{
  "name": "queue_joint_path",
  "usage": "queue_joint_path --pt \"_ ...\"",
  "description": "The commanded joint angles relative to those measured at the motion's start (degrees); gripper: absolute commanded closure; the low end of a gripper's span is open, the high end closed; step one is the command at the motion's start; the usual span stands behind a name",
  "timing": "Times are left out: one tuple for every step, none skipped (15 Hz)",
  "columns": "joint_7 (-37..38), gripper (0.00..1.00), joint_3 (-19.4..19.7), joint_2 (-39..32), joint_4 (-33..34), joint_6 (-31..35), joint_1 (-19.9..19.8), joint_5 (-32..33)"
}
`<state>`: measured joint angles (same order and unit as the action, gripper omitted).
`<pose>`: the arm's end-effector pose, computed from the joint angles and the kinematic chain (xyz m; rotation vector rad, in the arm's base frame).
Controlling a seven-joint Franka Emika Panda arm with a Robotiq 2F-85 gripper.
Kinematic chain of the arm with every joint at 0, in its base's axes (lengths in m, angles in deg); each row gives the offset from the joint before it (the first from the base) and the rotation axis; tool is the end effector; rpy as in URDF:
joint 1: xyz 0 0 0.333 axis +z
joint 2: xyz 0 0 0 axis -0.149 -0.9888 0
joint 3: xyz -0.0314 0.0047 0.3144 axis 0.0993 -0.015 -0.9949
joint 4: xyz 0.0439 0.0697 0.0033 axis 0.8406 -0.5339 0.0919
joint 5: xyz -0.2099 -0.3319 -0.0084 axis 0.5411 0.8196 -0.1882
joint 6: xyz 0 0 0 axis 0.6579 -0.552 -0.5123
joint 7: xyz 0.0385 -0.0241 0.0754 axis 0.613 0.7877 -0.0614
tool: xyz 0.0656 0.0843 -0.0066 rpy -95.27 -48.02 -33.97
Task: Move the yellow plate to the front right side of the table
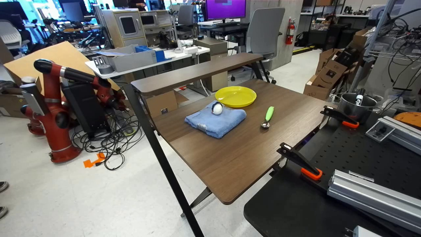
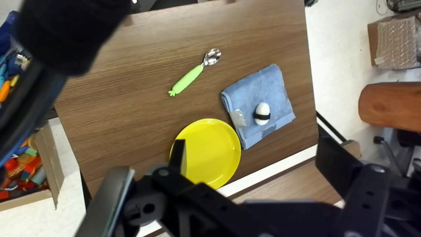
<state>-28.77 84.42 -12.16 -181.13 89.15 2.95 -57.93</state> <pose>0.5362 -0.1931 0.4626 -2.7458 0.2719 0.1243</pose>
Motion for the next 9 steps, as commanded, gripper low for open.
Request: queue_joint_path --pt "5.0 0.0 -3.9 -8.6 7.7 0.3 -3.4 -1.7" --pt "6.4 0.0 -4.7 -10.9 9.4 0.6 -3.8 -1.6" --pt "7.8 0.0 -5.6 -13.0 11.1 0.8 -4.2 -1.4" --pt "9.3 0.0 -6.3 -15.1 12.6 1.6 -4.5 -1.3" --pt "10.7 0.0 -7.0 -17.2 14.2 2.1 -4.8 -1.2" --pt "12.0 0.0 -7.7 -18.9 15.5 2.8 -4.9 -1.1" --pt "13.4 0.0 -8.3 -21.0 17.2 3.4 -5.2 -1.0" --pt "14.8 0.0 -8.9 -22.7 18.5 4.1 -5.2 -0.8" --pt "16.0 0.0 -9.4 -24.7 20.1 4.6 -5.3 -0.7"
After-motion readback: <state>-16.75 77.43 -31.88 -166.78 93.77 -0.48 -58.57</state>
